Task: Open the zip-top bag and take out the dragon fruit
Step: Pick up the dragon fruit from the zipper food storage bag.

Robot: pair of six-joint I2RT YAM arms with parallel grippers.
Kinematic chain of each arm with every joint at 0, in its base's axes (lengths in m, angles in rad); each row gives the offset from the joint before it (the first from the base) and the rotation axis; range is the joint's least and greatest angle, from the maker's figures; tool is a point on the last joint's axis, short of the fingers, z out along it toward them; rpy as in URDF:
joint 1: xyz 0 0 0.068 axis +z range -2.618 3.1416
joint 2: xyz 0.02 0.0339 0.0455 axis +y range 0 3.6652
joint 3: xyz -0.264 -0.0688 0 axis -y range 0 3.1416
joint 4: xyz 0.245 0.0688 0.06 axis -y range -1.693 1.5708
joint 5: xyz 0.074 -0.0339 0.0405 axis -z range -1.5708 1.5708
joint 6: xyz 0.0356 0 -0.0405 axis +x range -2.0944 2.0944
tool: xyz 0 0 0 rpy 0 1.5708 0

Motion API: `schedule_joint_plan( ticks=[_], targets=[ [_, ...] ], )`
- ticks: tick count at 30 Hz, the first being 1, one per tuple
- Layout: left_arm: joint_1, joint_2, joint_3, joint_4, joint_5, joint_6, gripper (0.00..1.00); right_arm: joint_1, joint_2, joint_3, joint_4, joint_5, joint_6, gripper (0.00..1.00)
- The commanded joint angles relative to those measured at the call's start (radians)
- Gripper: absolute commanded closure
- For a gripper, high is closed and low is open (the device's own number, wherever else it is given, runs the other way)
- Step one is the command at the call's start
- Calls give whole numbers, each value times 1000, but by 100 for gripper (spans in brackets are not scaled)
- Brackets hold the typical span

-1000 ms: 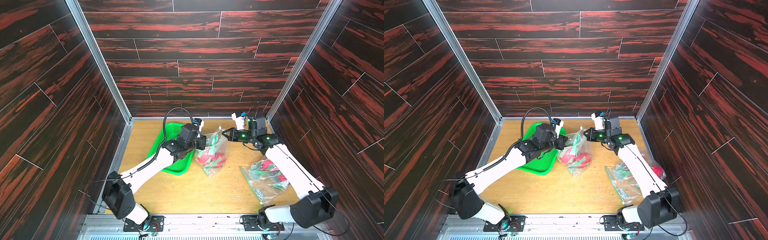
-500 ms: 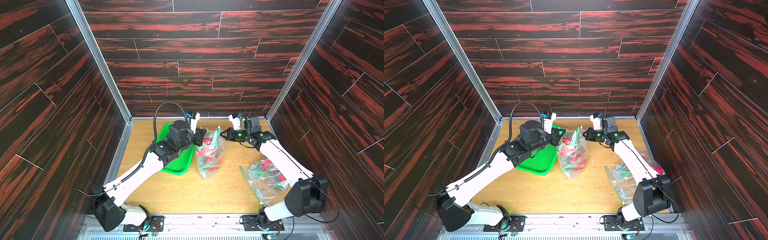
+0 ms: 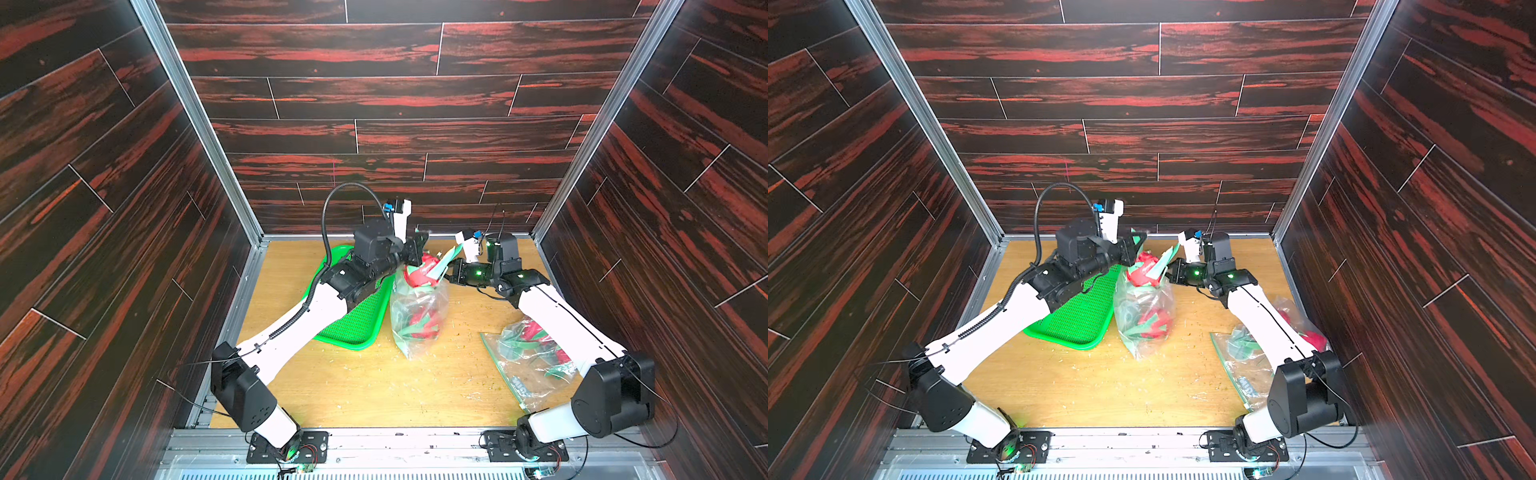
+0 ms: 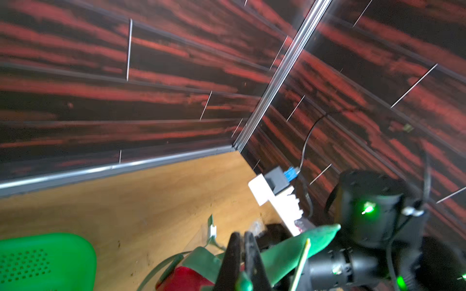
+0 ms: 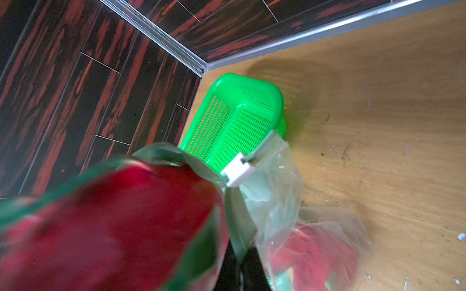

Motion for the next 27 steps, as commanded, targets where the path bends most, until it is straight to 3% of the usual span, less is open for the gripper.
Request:
schedule_joint_plan(
  ticks=[1,6,8,18,27],
  targets=[
    [6,-72,121,101,-57,30,100,6,-23,-19,15,-18,8,100],
    [14,-101,181,16,-93,86,100,6,-20,-25,22,-15,9,100],
    [18,-115,192,-49,-162,128,100,6,-23,-26,20,-15,7,100],
    [136,-185,41,-196,-442,189,100,7,-70,-21,-25,-4,-40,100],
    [277,-143,-186,-155,-448,104,100,7,-112,-26,-55,-1,-67,100]
  ],
)
